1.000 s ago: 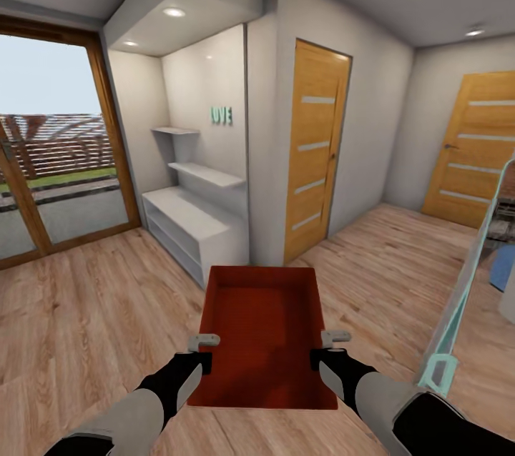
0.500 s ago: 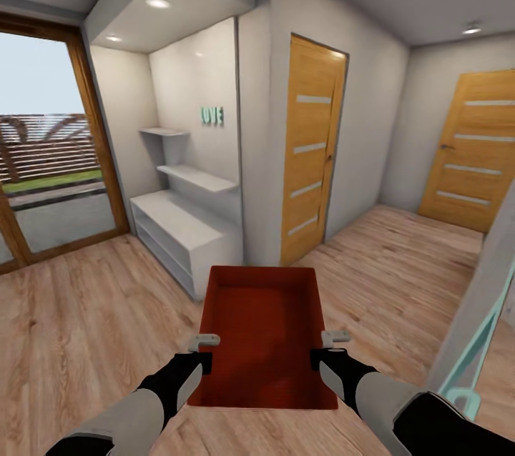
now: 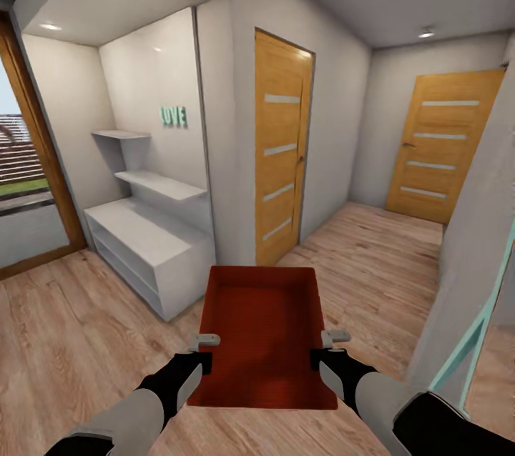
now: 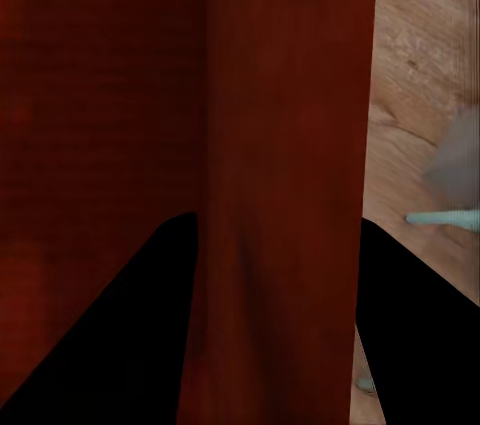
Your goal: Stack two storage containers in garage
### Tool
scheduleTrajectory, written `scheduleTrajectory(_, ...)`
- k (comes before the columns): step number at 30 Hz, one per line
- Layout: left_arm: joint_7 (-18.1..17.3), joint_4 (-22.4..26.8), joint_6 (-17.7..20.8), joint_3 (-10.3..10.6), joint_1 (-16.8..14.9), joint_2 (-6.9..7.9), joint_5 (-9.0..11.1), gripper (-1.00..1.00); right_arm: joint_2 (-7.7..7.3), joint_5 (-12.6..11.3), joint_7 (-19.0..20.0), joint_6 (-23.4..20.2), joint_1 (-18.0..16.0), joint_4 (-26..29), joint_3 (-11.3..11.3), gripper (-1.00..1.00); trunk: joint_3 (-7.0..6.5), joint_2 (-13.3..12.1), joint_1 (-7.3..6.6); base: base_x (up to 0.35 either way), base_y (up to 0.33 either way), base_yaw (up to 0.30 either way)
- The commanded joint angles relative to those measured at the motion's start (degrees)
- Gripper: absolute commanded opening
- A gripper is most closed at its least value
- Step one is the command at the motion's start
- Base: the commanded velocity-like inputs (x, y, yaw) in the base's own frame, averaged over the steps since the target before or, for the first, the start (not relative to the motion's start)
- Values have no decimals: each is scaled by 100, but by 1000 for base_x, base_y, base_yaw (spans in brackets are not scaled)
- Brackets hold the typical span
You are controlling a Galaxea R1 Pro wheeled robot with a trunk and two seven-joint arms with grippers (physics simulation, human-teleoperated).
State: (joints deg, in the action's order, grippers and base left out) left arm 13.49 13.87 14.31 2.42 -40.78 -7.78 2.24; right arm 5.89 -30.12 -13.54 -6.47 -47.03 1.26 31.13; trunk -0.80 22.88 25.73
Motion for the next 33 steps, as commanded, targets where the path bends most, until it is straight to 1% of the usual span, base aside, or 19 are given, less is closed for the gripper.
scheduleTrajectory(1, 31, -7, 46, -119, 0, -4, -48, -100, 0, 59, -263, 296, 0, 15, 500, -100, 2, 4, 5, 322, 0, -245)
scheduleTrajectory(4, 31, -7, 46, -119, 0, -4, -47, -100, 0, 59, -263, 296, 0, 15, 500, -100, 2, 4, 5, 322, 0, -235)
scheduleTrajectory(7, 31, -7, 46, -119, 0, -4, -47, -100, -6, 59, -263, 296, 0, 15, 500, -100, 2, 4, 5, 322, 0, -91)
scheduleTrajectory(30, 31, -7, 46, -119, 0, -4, -46, -100, -10, 59, -263, 296, 0, 15, 498, -100, 2, 4, 5, 322, 0, -3)
scheduleTrajectory(33, 31, -7, 46, -119, 0, -4, -45, -100, -9, 59, -263, 296, 0, 16, 499, -100, 2, 4, 5, 322, 0, -87)
